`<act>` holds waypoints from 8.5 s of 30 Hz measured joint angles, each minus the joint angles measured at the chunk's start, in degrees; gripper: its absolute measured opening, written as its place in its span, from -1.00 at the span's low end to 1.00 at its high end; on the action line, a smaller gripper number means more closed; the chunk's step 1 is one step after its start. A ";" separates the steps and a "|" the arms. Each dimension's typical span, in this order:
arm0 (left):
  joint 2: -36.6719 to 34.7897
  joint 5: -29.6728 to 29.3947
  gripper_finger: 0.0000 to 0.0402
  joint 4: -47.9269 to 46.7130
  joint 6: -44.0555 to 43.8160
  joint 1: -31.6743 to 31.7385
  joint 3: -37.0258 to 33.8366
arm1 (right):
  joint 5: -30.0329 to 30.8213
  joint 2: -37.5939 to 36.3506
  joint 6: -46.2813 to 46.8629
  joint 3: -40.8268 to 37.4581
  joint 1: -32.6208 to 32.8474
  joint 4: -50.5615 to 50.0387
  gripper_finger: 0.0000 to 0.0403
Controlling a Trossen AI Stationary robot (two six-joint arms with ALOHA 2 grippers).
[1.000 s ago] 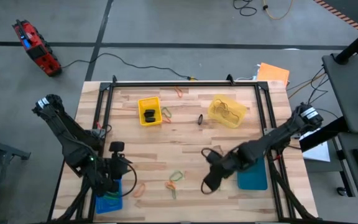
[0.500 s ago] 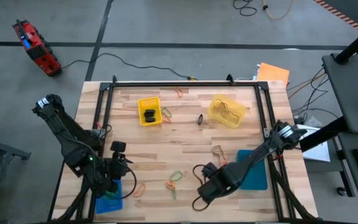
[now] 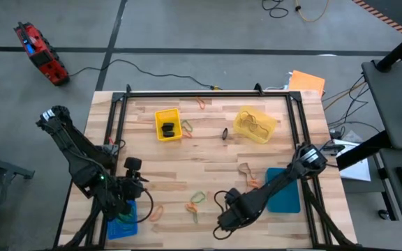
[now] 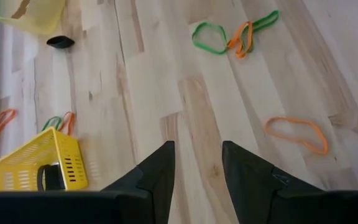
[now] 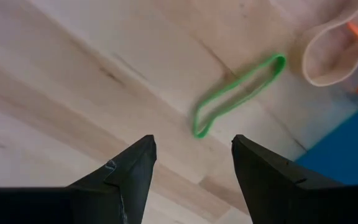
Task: Sort rubber bands into baskets
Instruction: Put the green rubber band into the left blue bin, then put the orange rubber band into the right blue bin
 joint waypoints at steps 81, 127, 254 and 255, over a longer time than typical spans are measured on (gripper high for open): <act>0.00 -13.58 -0.36 29.26 3.55 0.21 -10.60 | 14.02 -4.85 -68.18 -2.78 -14.20 35.19 -0.94; 0.00 -16.52 -0.95 55.60 3.18 7.04 -26.88 | 14.03 -4.85 -88.95 -2.78 -20.04 56.03 -0.94; -17.77 -6.03 -0.48 48.24 29.25 22.32 -32.89 | 21.07 -3.18 -72.13 -4.63 -37.73 40.16 0.01; -17.77 -6.05 -0.48 48.26 29.31 22.32 -32.89 | 21.06 -3.13 -72.28 -4.83 -37.17 39.77 0.01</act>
